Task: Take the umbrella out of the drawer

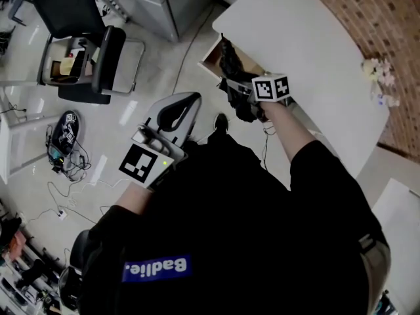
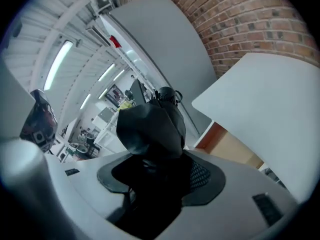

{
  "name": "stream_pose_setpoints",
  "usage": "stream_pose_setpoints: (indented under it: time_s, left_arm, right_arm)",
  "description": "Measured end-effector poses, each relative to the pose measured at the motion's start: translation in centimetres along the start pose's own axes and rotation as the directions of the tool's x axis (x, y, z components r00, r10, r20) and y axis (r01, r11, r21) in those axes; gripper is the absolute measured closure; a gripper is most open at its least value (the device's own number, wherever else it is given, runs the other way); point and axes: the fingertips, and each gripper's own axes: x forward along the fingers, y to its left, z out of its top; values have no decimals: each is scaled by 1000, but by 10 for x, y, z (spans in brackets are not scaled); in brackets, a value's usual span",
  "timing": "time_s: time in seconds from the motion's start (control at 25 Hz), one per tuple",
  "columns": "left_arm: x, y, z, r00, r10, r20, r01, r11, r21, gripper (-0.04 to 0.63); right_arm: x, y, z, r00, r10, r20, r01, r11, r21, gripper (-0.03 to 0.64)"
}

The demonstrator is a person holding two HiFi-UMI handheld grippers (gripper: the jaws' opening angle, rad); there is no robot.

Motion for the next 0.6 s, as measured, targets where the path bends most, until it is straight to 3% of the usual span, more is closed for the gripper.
stream_pose_setpoints:
  time_s: [0.16, 0.6]
  left_arm:
    - [-1, -6, 12, 999, -40, 16, 39, 999, 31, 594]
    - [1, -18, 27, 991, -133, 31, 130, 989, 73, 594]
  right_arm:
    - [-25, 35, 16, 994, 31, 103, -33, 999, 22, 355]
    - [-93, 103, 43, 960, 92, 266, -78, 995, -62, 354]
